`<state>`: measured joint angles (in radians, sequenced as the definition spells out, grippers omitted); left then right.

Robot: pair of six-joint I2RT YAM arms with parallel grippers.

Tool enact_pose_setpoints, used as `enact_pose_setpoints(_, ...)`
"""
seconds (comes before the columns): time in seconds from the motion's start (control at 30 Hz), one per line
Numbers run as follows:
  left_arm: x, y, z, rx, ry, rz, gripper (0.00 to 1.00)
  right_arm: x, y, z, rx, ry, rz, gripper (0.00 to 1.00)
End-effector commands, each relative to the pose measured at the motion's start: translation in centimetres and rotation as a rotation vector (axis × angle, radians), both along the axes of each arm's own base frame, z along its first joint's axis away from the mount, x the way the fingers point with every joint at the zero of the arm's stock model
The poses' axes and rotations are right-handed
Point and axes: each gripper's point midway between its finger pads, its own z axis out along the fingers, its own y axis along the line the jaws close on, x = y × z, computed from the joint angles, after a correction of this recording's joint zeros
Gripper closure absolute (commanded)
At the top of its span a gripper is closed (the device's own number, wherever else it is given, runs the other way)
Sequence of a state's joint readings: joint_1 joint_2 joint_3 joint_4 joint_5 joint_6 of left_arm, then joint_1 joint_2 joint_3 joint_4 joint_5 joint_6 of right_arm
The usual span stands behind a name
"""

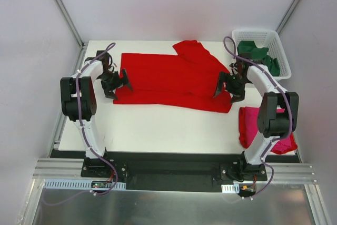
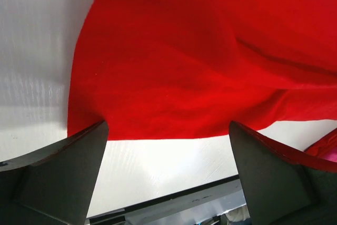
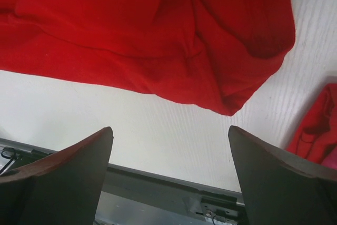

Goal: Fold and stack the t-shirts

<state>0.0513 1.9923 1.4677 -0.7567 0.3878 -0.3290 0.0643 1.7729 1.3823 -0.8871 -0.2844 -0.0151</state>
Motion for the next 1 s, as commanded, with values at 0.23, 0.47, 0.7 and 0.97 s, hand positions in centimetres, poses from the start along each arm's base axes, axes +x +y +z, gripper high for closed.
enact_pose_setpoints(0.23, 0.5, -0.1, 1.0, -0.033, -0.034, 0.011, 0.01, -1.5, -1.0, -0.9, -0.096, 0.061, 0.039, 0.07)
enact_pose_setpoints(0.47, 0.4, 0.5, 0.5, -0.047, -0.017, 0.032, 0.01, -1.9, -1.0, -2.5, -0.088, 0.114, 0.032, 0.18)
enact_pose_setpoints(0.7, 0.5, 1.0, -0.2, -0.037, -0.004, 0.038, 0.01, -0.8, 0.0, -2.7, -0.019, 0.121, 0.041, 0.18)
enact_pose_setpoints(0.97, -0.3, 2.8, 0.5, 0.066, 0.009, 0.044, 0.01, -1.3, -0.8, -3.4, -0.059, 0.154, 0.045, 0.17)
